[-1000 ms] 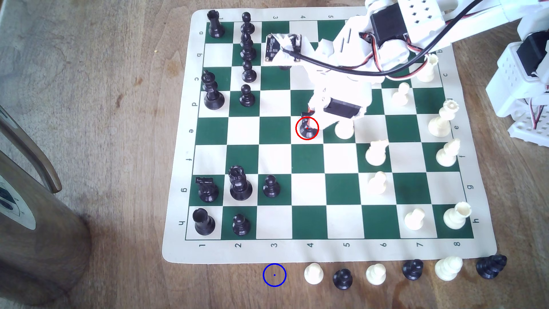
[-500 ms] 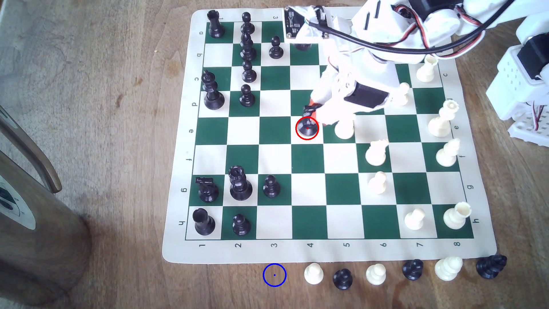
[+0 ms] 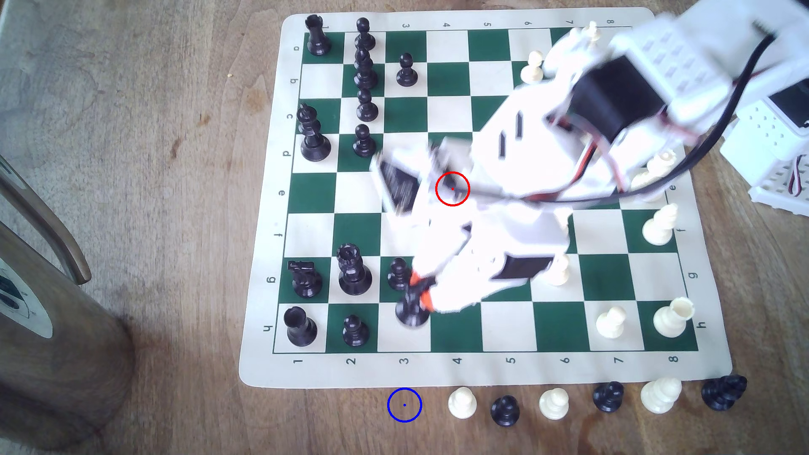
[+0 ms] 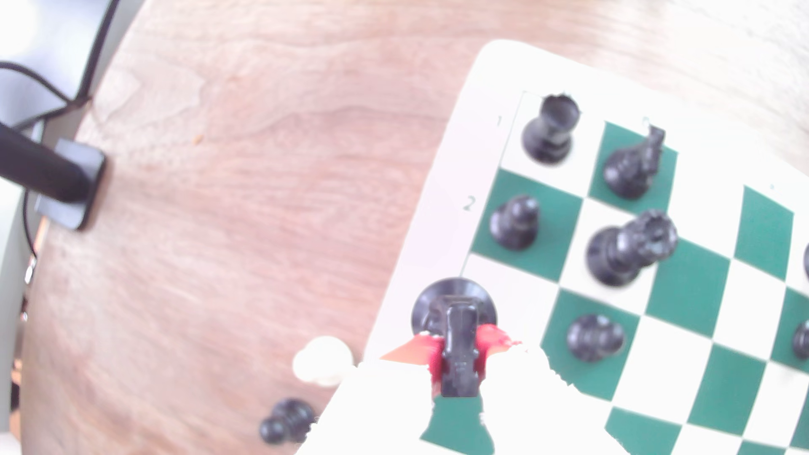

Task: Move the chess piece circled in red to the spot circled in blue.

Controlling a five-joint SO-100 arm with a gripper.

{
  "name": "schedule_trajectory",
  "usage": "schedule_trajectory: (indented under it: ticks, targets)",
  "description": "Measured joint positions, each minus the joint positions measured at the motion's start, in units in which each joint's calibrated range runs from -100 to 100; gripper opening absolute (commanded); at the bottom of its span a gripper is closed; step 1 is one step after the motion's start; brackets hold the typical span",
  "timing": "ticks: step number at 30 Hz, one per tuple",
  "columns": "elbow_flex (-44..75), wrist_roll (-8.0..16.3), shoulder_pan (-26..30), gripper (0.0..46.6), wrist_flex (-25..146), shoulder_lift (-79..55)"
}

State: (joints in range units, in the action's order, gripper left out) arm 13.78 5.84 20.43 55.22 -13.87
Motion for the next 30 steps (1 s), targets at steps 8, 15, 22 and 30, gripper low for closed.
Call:
schedule_trajectory:
  ticks: [8, 15, 22, 30]
  targets:
    - [7.86, -0.05, 2.88, 0.2, -1.91, -11.73]
    - [9.85, -0.05, 4.13, 0.2, -4.54, -18.18]
    - [12.83, -0.05, 4.13, 0.2, -6.29, -20.86]
    - [13.47, -0.05, 4.13, 0.2, -6.77, -22.12]
